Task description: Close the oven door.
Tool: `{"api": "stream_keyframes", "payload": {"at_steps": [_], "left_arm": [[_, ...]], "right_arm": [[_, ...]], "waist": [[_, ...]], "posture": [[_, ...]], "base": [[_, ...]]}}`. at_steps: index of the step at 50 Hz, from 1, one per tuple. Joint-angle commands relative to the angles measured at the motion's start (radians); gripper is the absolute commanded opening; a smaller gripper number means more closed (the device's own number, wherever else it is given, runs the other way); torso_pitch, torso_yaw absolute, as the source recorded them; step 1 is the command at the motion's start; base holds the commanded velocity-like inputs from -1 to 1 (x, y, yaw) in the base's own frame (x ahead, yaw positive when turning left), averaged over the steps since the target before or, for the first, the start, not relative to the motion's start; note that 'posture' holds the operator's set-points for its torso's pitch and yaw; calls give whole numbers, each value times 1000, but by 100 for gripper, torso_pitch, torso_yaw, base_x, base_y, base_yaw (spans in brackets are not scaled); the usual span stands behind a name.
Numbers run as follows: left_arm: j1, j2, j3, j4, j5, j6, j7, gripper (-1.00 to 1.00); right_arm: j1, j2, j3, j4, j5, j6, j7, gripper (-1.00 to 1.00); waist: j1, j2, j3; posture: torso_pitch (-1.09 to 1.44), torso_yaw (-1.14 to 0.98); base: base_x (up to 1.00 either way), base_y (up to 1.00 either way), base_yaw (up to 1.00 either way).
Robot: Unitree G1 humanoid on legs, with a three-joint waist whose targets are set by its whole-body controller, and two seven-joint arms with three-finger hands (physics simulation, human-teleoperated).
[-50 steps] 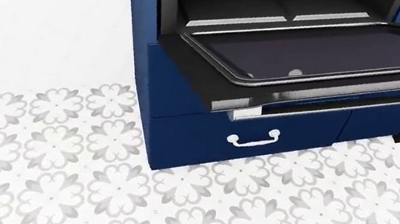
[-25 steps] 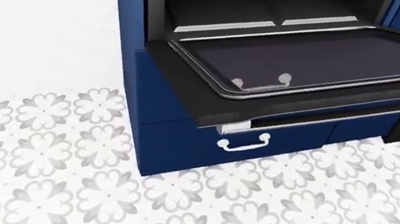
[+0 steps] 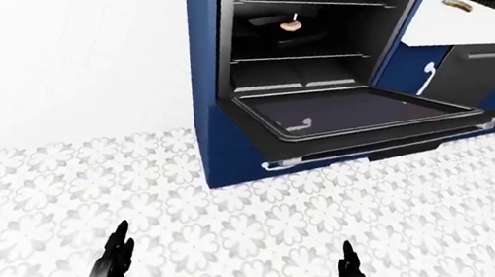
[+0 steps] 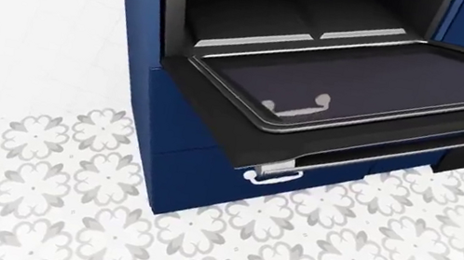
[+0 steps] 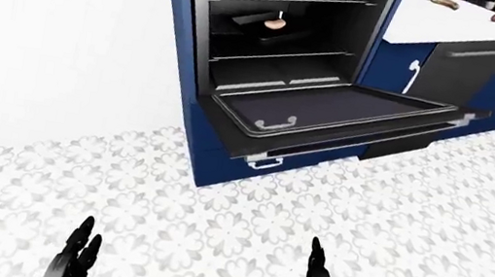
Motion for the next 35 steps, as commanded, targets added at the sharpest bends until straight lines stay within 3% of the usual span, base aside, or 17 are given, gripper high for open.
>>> {"api": "stream_keyframes", "payload": {"at_steps": [1, 6, 8, 9, 10, 12, 19, 21, 24, 25, 27, 30, 33, 35], "left_arm": [[-17, 25, 13, -31, -14, -34, 6, 100], [-17, 24, 12, -31, -14, -35, 6, 100], [-18, 24, 12, -31, -15, -34, 6, 100], [-18, 25, 12, -31, -15, -34, 6, 100], [-18, 25, 13, -32, -16, -34, 5, 100], [-19, 26, 13, -31, -16, -32, 4, 100], [-21, 29, 15, -30, -19, -31, -1, 100], [-20, 31, 16, -29, -19, -31, -2, 100], [-19, 29, 15, -28, -17, -33, 0, 100], [-18, 28, 16, -27, -17, -33, 0, 100], [-17, 28, 16, -28, -17, -33, -1, 100], [-16, 27, 16, -28, -17, -34, -1, 100], [-15, 26, 15, -28, -15, -35, 0, 100], [-14, 26, 15, -28, -15, -35, 0, 100]], "right_arm": [[-24, 0, 4, -30, -2, -29, 5, 100], [-24, 0, 4, -29, -3, -30, 6, 100], [-25, -1, 4, -30, -2, -29, 7, 100], [-26, -1, 3, -30, -1, -29, 7, 100], [-26, -2, 3, -30, -1, -29, 7, 100], [-26, -1, 3, -30, -1, -29, 7, 100], [-25, -1, 3, -28, -1, -31, 8, 100], [-25, -2, 3, -28, -2, -31, 8, 100], [-23, -2, 2, -27, -2, -33, 9, 100], [-23, -2, 2, -27, -3, -33, 9, 100], [-23, -2, 2, -27, -3, -32, 8, 100], [-22, -1, 2, -27, -3, -33, 8, 100], [-21, -1, 2, -28, -4, -32, 7, 100], [-22, -1, 2, -28, -4, -32, 7, 100]], "waist": [[6, 6, -9], [4, 68, 1], [2, 118, -4], [5, 157, -17], [11, 130, -15], [14, 124, 0], [25, 61, 0], [29, 31, -1], [27, -36, -13], [16, 11, -10], [13, -2, -6], [9, 10, -11], [7, 44, 0], [4, 81, 0]], "posture": [[0, 0], [0, 0], [0, 0], [0, 0], [0, 0], [0, 0], [0, 0], [0, 0], [0, 0], [0, 0], [0, 0], [0, 0], [0, 0], [0, 0]], "base": [[17, 12, 0], [17, 12, 0], [19, 12, 0], [18, 12, 0], [19, 12, 0], [19, 12, 0], [18, 12, 0], [20, 12, 0], [20, 13, 0], [19, 12, 0], [19, 12, 0], [19, 12, 0], [19, 11, 0], [18, 12, 0]]}}
